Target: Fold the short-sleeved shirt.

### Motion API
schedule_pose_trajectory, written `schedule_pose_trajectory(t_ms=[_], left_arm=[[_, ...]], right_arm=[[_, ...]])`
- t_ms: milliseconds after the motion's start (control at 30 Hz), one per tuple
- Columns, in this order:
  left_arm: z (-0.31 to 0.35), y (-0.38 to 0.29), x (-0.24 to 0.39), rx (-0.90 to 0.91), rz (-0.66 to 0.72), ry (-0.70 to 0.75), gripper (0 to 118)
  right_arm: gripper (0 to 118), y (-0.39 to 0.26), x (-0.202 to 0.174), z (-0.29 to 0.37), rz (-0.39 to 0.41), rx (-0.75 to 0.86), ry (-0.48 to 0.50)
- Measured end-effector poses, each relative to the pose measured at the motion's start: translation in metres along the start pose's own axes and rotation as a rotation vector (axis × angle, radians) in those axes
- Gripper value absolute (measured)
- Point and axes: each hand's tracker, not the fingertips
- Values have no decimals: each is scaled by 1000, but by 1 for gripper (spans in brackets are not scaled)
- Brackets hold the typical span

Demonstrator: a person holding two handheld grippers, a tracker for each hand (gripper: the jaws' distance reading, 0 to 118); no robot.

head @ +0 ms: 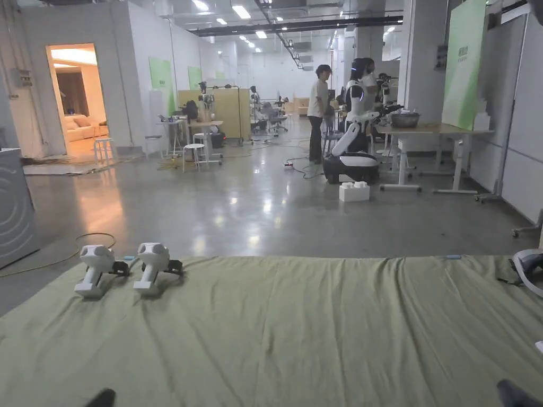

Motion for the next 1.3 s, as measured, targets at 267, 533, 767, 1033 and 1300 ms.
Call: schedule_pose_trajectory(t_ms=[267, 533, 767, 1033, 1300], left_arm=[[18, -52, -51, -2, 560, -94, 1], [16, -39, -34, 6, 434, -129, 1], [11, -30, -28, 17, 388, -149, 1], [1, -38, -38, -14, 370, -115, 1], [-82, -107, -50, -307, 357, -154, 95]], right_arm=[[2, -12, 25, 15, -567, -32, 82], [2, 0, 8, 27, -456, -2, 100], [2, 4, 4, 30, -428, 5, 104], [2, -3, 5, 26, -468, -26, 140], [2, -31, -12, 7, -460, -162, 205]])
